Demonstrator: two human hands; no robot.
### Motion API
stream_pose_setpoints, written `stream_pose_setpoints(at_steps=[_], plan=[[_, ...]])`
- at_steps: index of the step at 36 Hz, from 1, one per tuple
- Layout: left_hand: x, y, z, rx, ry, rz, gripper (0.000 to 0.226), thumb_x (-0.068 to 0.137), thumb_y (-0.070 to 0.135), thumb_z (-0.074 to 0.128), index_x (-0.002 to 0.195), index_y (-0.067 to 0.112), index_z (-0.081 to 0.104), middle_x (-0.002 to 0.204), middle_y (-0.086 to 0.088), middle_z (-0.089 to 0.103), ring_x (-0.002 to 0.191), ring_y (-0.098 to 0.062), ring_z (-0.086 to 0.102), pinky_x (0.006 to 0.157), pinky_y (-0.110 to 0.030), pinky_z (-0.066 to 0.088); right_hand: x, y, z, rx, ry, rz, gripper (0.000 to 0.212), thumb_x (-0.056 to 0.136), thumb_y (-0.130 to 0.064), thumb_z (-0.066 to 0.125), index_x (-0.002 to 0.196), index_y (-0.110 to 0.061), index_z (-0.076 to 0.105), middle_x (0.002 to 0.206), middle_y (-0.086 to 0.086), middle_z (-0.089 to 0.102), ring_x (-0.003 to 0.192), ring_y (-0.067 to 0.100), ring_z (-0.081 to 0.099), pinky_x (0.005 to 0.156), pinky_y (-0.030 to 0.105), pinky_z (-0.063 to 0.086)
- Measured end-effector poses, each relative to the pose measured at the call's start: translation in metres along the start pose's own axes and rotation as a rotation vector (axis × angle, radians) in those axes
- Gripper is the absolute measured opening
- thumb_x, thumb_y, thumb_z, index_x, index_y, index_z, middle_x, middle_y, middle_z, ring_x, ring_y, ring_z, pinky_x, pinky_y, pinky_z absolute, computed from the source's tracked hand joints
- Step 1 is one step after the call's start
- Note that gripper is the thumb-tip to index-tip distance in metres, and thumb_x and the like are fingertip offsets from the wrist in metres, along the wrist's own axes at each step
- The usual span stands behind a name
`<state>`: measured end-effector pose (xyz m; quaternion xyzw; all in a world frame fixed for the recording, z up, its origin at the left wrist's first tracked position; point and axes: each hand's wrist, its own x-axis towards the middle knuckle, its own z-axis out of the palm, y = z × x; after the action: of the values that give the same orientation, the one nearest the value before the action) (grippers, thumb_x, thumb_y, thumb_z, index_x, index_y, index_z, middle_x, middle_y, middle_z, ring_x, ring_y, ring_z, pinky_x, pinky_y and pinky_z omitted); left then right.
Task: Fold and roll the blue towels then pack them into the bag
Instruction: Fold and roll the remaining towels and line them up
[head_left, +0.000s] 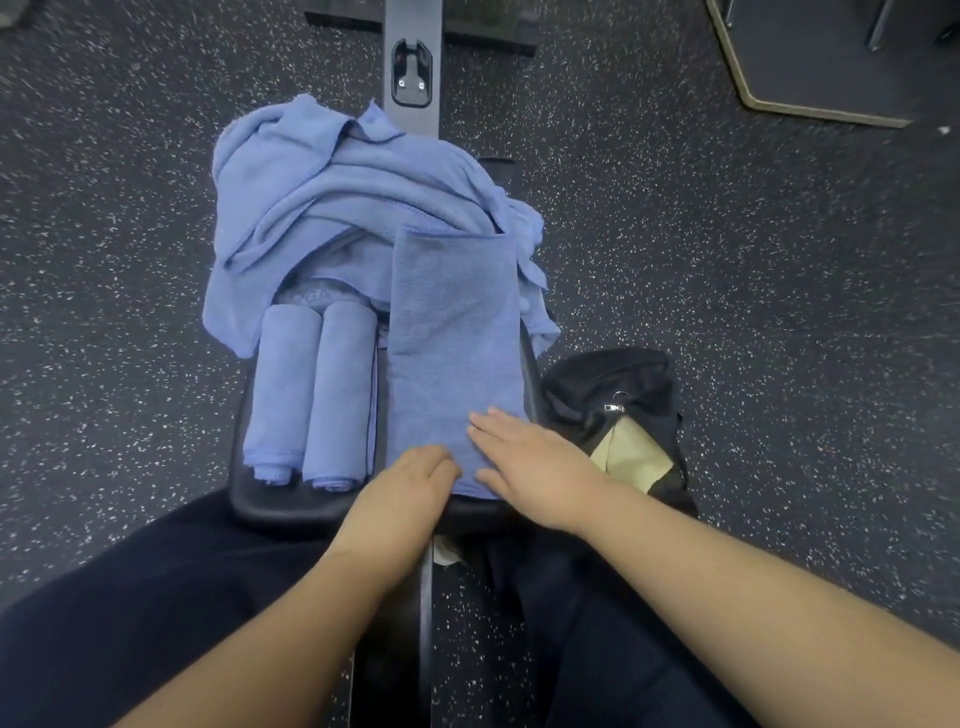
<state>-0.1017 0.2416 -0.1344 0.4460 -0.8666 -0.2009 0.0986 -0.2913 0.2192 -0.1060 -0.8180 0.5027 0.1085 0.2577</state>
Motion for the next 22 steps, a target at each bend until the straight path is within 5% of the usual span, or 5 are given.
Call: stream_pose_setpoints(at_steps=[7,12,16,19,22], plan=[[-0.008,0.008,-0.004,0.094,-0.009,-0.042,0.063,0.034,-0.010,0.087,0.093,0.004,0.071,0.098,-0.013,0.069,0.081,-0.029,0.071,0.052,-0.034,0.058,-0.033,0.000,0.007,-0.150,-0.170,0.214,0.107,0.059,-0.067,-0.021,0.151,-0.013,-0.014,0.158,-0.001,-0.023,0.145,0.013,-0.021,0.117,0.034,-0.010],[-0.009,0.007,-0.005,0.144,0.002,-0.100,0.055,0.031,-0.009,0.086,0.080,0.007,0.067,0.079,-0.009,0.058,0.067,-0.027,0.060,0.047,-0.033,0.052,-0.038,-0.025,0.013,-0.151,-0.110,0.351,0.090,0.094,-0.064,0.026,0.150,-0.003,-0.008,0.159,0.012,-0.016,0.146,0.026,-0.017,0.117,0.039,-0.010],[-0.007,0.003,-0.008,0.193,0.033,-0.080,0.050,0.031,-0.006,0.086,0.073,0.009,0.066,0.069,-0.007,0.057,0.060,-0.026,0.056,0.048,-0.031,0.049,-0.032,-0.038,0.017,-0.181,0.224,0.152,0.070,0.062,-0.047,0.083,0.115,-0.005,0.064,0.117,0.014,0.061,0.113,0.032,0.057,0.097,0.038,0.047],[-0.007,0.002,-0.006,0.202,0.053,-0.075,0.050,0.031,-0.006,0.086,0.073,0.009,0.066,0.067,-0.007,0.058,0.058,-0.026,0.055,0.048,-0.032,0.049,-0.027,-0.042,0.016,-0.212,0.287,0.059,0.033,0.056,-0.034,0.085,0.076,-0.018,0.064,0.079,-0.001,0.058,0.074,0.019,0.058,0.062,0.027,0.048],[-0.006,0.002,-0.004,0.212,0.056,-0.097,0.054,0.026,-0.009,0.084,0.075,0.008,0.066,0.066,-0.007,0.059,0.058,-0.026,0.055,0.049,-0.032,0.050,-0.025,-0.040,0.018,-0.184,0.266,0.112,0.038,0.045,-0.022,0.088,0.070,-0.021,0.059,0.069,-0.004,0.053,0.064,0.016,0.054,0.054,0.023,0.042]])
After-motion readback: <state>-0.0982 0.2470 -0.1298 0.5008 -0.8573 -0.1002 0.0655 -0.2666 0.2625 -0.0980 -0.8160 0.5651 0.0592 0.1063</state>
